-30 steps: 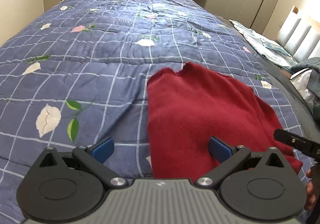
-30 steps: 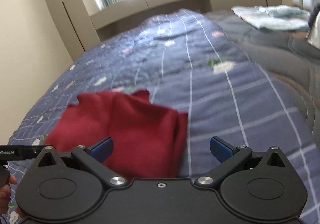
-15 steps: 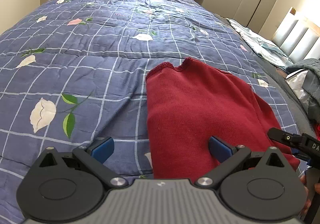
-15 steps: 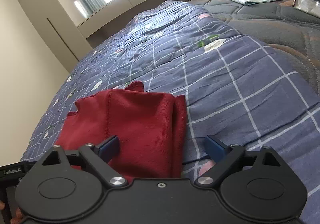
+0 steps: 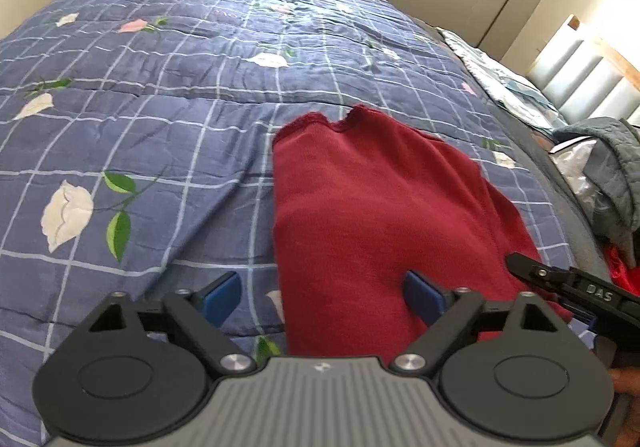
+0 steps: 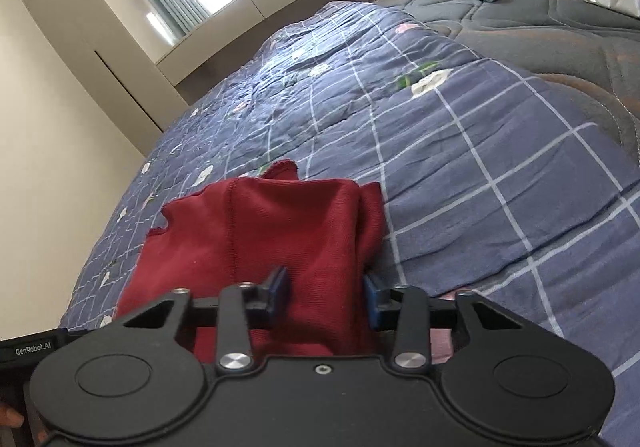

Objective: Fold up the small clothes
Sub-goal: 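Grasp the sweater end with the right tool while the left tool grasps beside it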

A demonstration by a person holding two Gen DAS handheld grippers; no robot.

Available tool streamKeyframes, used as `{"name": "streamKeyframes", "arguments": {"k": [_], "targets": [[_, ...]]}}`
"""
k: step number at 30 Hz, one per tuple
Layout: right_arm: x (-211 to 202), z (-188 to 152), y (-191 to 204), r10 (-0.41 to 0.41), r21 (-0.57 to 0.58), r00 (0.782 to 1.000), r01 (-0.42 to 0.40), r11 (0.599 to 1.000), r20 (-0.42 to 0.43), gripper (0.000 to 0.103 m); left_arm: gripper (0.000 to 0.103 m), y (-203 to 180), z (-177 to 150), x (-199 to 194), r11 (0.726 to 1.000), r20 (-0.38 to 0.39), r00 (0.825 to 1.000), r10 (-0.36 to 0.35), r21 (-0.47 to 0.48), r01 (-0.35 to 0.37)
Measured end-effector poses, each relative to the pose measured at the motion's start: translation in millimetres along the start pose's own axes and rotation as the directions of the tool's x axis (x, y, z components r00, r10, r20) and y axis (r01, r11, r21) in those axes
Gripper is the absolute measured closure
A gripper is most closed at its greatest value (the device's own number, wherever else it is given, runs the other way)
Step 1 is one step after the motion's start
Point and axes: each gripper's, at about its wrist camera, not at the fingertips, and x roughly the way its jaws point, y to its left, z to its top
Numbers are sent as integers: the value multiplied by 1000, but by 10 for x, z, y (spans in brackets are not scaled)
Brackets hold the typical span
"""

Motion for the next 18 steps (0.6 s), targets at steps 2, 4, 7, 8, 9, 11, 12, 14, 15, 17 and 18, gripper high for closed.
{"name": "streamKeyframes", "arguments": {"k": [2,4,7,8,9,11,12,14,15,17,18], "targets": [[-15,-7,36,4,-6,1000,-4,1000,6,79,34,6,13,-5,999,-16,999,-46,-15,46],[-39,-8,84,0,-26,1000,1,1000,14,84,37,1,31,-13,998,-24,998,-53,-26,52],[-98,2,160,-10,-51,1000,12,999,30,87,57,-44,41,-62,999,-16,999,-37,-1,37],[-119,5,186,-12,-59,999,14,998,37,88,65,-60,48,-85,999,-12,999,-36,7,36],[-146,14,221,-14,-66,999,17,998,45,88,71,-81,56,-112,999,-9,999,-32,17,32],[-218,33,320,-10,-79,998,16,997,64,89,75,-129,83,-182,999,-4,1000,-26,44,26],[-254,48,374,-3,-87,997,9,996,72,89,77,-144,95,-218,998,-4,1000,-26,57,26],[-328,82,511,21,-104,996,-12,994,86,89,78,-161,129,-316,997,1,999,-37,75,36],[-354,99,574,34,-111,995,-24,993,89,89,78,-159,148,-364,996,4,999,-44,76,44],[-390,124,750,64,-133,994,-52,990,90,89,78,-129,185,-506,996,22,999,-45,75,44],[-390,131,834,78,-140,993,-65,988,89,89,78,-106,199,-576,996,35,999,-36,80,33]]}}
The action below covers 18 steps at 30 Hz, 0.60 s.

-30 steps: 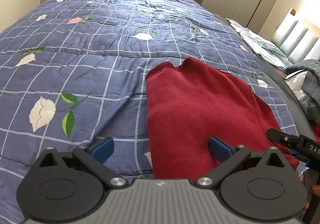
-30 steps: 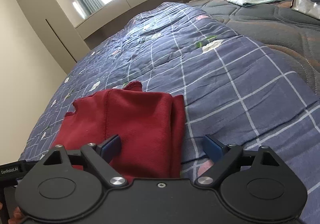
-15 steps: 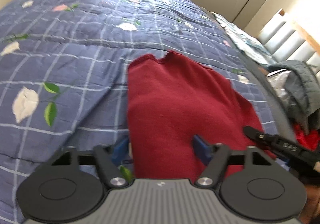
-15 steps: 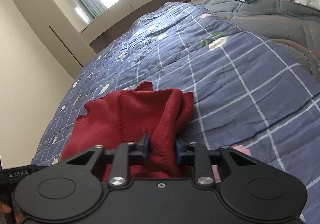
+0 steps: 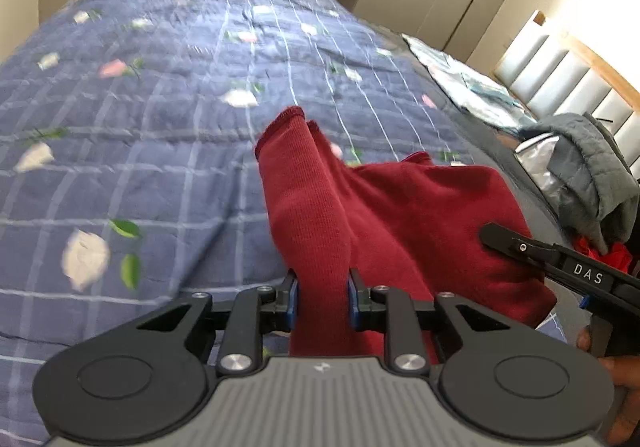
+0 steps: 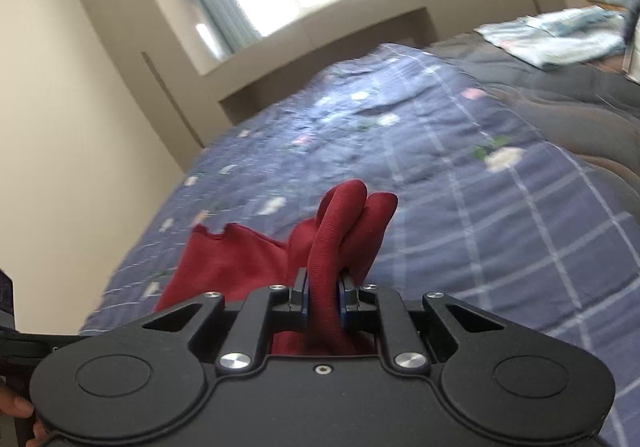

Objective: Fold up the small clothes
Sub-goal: 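Grasp the sweater end with the right tool while the left tool grasps beside it, then fold the held sweater end over the bundle and open both tools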

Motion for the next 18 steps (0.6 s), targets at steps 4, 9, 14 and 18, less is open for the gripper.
{"name": "streamKeyframes", "arguments": {"k": [4,9,14,18], "targets": [[81,8,332,59,-13,998,-59,998,-8,89,78,202,36,-312,999,38,998,53,3,-53],[262,-129,755,131,8,989,-131,991,-62,89,78,626,12,-643,991,47,990,132,-35,-130],[473,-379,1151,160,-13,979,-163,986,-128,89,78,1029,-130,-810,979,42,979,200,-57,-197],[584,-574,1281,116,-63,982,-127,990,-152,89,77,1263,-305,-722,973,8,980,200,-115,-198]]}}
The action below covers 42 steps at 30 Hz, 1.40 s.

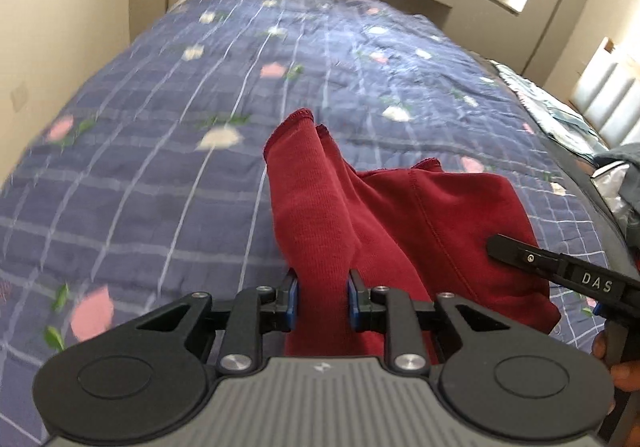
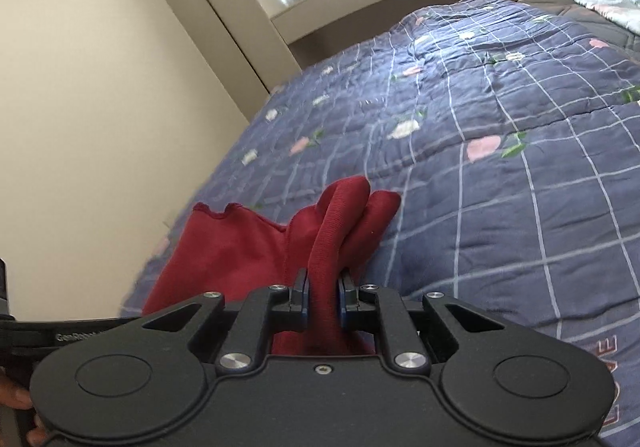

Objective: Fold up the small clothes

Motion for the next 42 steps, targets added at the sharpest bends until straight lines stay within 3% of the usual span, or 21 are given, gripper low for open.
{"name": "streamKeyframes", "arguments": {"k": [4,8,10,12,21,34,42], "targets": [[-23,-129,30,-92,-83,995,94,992,22,81,71,76,-140,39,999,16,1000,23,-23,-22],[-93,-189,36,-145,-155,989,150,976,41,63,41,70,-196,22,997,27,997,69,-36,-68],[-169,-212,57,-154,-178,986,163,970,61,54,33,41,-232,-34,998,43,997,61,-35,-60],[-251,-237,93,-163,-197,983,177,964,86,36,24,9,-290,-149,997,73,995,67,-38,-65],[-913,-368,392,-130,-272,967,188,944,219,2,3,-175,-576,-887,993,229,966,115,-50,-106],[-2011,-1018,761,-42,-357,937,174,918,348,1,0,-430,-1419,-1818,987,415,896,155,-39,-153],[-2409,-1563,813,-54,-366,927,199,909,370,1,0,-431,-2024,-1959,985,406,900,160,-13,-169]]}}
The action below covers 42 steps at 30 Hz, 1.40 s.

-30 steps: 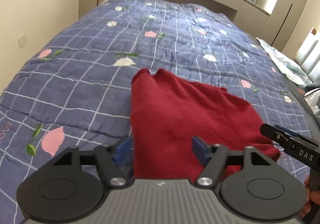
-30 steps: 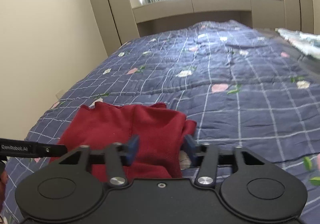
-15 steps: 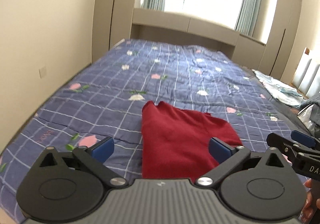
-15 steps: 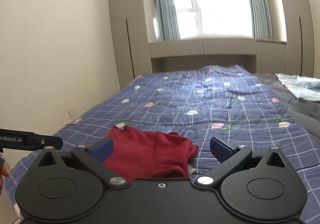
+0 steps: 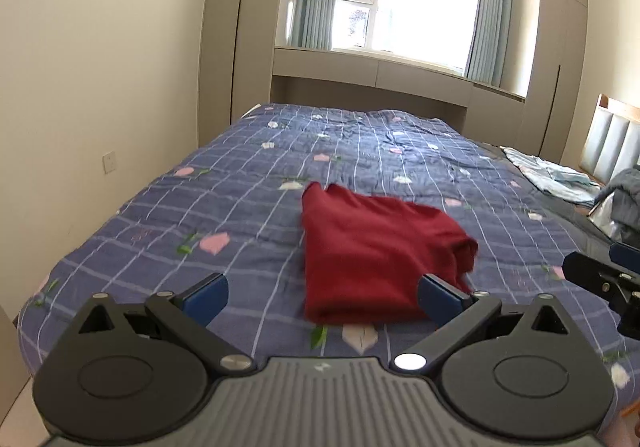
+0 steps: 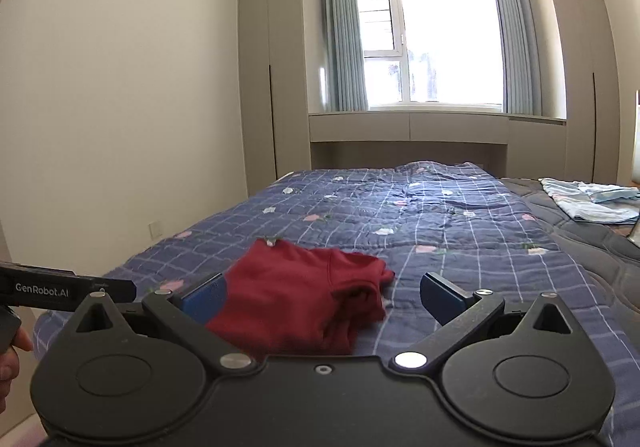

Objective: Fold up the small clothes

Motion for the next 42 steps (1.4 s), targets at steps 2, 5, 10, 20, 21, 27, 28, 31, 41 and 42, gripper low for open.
{"name": "streamKeyframes", "arguments": {"k": [2,5,10,20,21,27,28,31,41,42], "targets": [[-85,-88,38,-5,-8,1000,5,1000,-5,1,0,12,-113,-57,1000,-8,1000,-3,2,3],[-202,-228,78,-17,-13,1000,16,1000,-18,1,0,50,-255,-139,1000,-13,1000,-1,-1,1],[-277,-383,100,-36,-7,998,35,999,-43,1,0,105,-397,-200,1000,-17,1000,10,-4,-10],[-257,-412,99,-33,10,998,34,999,-60,1,0,132,-443,-216,1000,-26,1000,15,-11,-15],[-257,-407,96,-32,11,998,33,999,-59,1,0,130,-442,-215,1000,-26,1000,14,-11,-14],[-255,-408,95,-27,11,998,28,1000,-63,1,0,111,-422,-188,1000,-28,1000,12,-3,-12],[-250,-408,95,-27,11,998,28,1000,-64,1,0,107,-420,-185,1000,-30,999,12,-2,-12],[-243,-406,89,-26,10,998,27,1000,-65,1,0,106,-417,-178,1000,-33,999,13,-3,-13],[-184,-414,81,-19,5,997,19,1000,-76,1,0,106,-397,-127,999,-58,998,35,-7,-36],[-175,-415,80,-18,4,997,18,1000,-78,1,0,102,-395,-124,999,-58,998,36,-4,-36]]}}
